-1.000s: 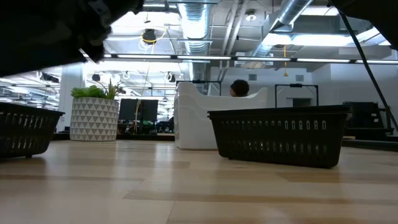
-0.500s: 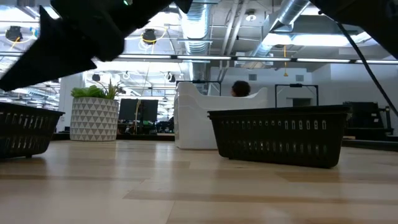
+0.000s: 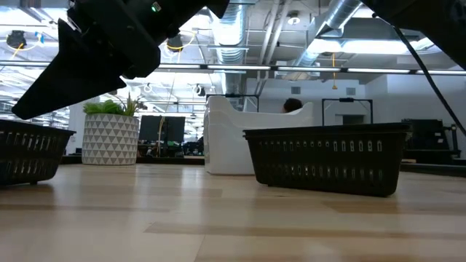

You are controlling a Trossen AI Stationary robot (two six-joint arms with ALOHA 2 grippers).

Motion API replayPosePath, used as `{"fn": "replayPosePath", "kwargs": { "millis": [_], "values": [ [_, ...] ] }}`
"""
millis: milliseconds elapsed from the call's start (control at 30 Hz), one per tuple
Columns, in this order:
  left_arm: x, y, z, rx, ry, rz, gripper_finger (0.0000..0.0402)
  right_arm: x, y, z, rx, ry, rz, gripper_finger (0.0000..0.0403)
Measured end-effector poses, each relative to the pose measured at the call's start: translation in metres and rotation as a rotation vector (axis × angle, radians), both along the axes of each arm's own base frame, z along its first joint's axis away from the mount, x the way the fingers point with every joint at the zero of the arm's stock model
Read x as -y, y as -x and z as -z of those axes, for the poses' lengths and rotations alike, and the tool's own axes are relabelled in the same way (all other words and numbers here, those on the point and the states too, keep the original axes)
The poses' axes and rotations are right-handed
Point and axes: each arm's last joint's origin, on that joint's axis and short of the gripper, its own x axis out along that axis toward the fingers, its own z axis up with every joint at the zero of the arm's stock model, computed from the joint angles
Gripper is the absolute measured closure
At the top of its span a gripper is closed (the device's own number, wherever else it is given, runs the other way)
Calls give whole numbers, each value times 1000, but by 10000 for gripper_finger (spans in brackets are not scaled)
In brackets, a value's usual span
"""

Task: Stack baskets by color
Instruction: Stack the left black bin on the black bins

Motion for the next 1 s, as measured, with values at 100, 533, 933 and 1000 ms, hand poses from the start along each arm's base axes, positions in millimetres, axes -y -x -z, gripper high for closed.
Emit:
{"fn": "replayPosePath", "kwargs": {
  "millis": [100, 533, 933, 1000],
  "values": [
    [-2, 1, 4, 7, -9, -23, 205, -1, 1, 1, -9, 1, -1, 200],
    [-3, -10, 2, 190, -62, -27, 205, -9, 11, 7, -97, 65, -65, 207],
    [-10, -25, 1, 235, -101, 11, 205, -24, 27, -4, -180, 57, -56, 213],
    [-11, -27, 1, 235, -104, 17, 205, -31, 30, -16, -150, 50, -70, 215]
  ]
}}
